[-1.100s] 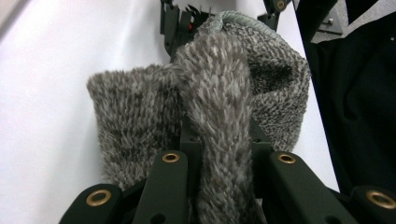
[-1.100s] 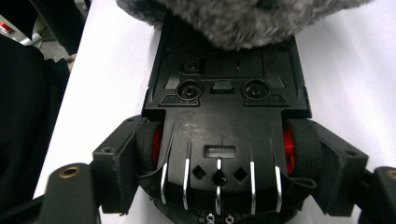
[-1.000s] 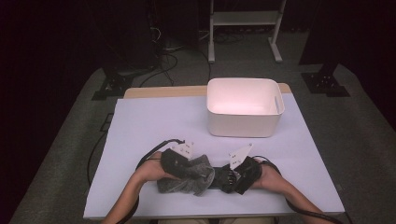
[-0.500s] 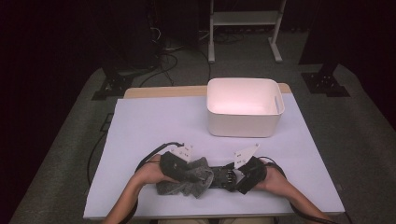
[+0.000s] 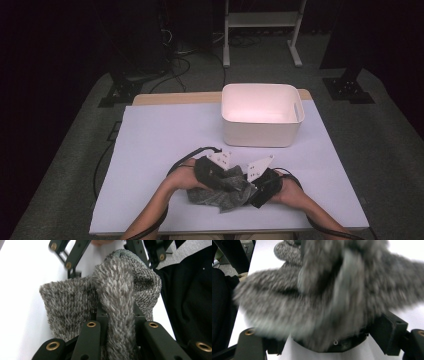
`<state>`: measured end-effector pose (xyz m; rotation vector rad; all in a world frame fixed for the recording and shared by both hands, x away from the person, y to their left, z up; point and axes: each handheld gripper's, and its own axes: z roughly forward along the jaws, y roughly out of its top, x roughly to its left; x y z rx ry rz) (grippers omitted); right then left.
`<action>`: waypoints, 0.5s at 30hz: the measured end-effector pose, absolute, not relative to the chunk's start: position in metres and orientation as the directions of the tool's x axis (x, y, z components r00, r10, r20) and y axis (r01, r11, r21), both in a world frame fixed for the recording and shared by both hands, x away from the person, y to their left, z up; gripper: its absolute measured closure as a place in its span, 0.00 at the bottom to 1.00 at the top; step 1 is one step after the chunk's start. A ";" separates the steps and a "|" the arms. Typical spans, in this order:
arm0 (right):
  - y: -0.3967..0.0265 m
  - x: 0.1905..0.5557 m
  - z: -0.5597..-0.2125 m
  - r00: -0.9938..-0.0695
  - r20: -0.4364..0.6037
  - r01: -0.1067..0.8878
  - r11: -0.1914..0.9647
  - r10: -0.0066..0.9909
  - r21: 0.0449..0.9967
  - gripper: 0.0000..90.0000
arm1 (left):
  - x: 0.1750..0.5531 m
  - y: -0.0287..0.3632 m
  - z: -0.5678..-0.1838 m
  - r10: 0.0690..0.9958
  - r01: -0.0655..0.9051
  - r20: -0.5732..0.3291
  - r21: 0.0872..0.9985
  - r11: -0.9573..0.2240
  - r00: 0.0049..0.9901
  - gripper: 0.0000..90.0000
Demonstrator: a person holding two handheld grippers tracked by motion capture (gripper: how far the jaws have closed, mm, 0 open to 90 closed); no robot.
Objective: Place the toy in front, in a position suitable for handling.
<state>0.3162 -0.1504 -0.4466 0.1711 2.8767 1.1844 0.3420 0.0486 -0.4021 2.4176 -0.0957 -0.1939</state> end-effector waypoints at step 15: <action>-0.153 0.318 -0.451 -0.994 0.034 0.101 0.705 0.108 0.702 0.26 | 0.345 0.117 -0.414 0.012 0.061 -0.079 0.659 -0.749 0.997 0.84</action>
